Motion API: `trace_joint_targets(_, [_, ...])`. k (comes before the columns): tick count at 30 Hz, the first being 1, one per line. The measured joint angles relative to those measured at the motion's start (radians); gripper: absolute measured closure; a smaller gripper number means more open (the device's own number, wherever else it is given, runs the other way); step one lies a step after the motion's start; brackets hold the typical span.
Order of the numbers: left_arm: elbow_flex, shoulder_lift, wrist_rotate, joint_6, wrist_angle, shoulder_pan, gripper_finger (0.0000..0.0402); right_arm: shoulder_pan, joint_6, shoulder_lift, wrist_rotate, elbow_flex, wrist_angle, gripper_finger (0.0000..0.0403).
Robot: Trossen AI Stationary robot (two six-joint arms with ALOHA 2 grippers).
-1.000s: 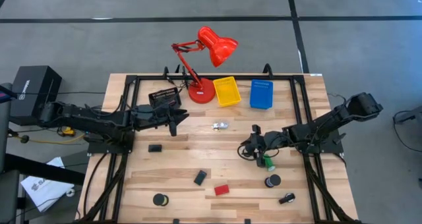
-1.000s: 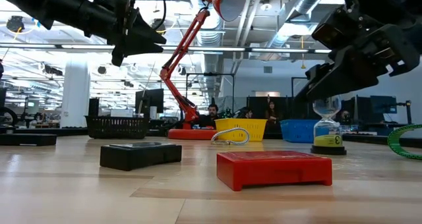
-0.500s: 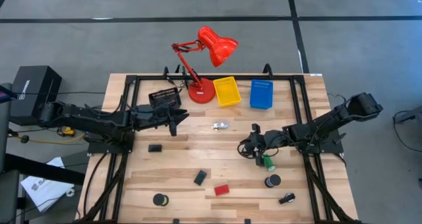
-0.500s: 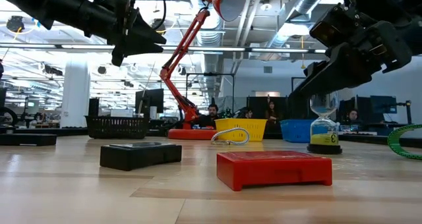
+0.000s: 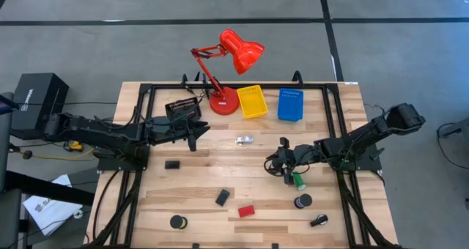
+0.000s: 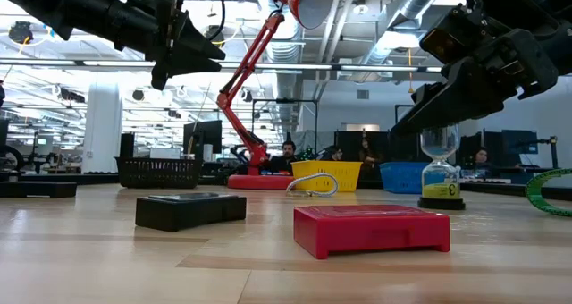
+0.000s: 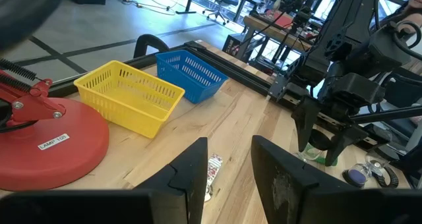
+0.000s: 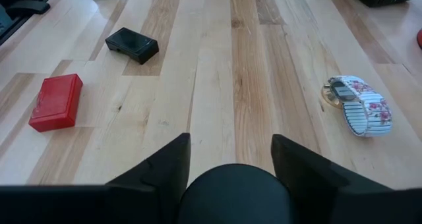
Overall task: Pick & Place Office items
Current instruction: Put the light green hourglass into the yellow bin
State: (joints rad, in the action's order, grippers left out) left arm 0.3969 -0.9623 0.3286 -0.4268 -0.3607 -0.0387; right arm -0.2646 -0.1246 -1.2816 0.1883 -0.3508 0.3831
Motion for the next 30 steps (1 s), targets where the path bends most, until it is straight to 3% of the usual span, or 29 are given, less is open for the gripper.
trace_joint_targets(10, [0.000, 0.000, 0.000, 0.000, 0.000, 0.000, 0.0289, 0.000, -0.015, 0.000, 0.000, 0.001, -0.017, 0.0155])
trace_joint_targets(30, [0.000, 0.000, 0.000, 0.002, 0.000, 0.000, 0.0289, -0.003, -0.001, 0.000, -0.004, 0.001, -0.042, 0.0214])
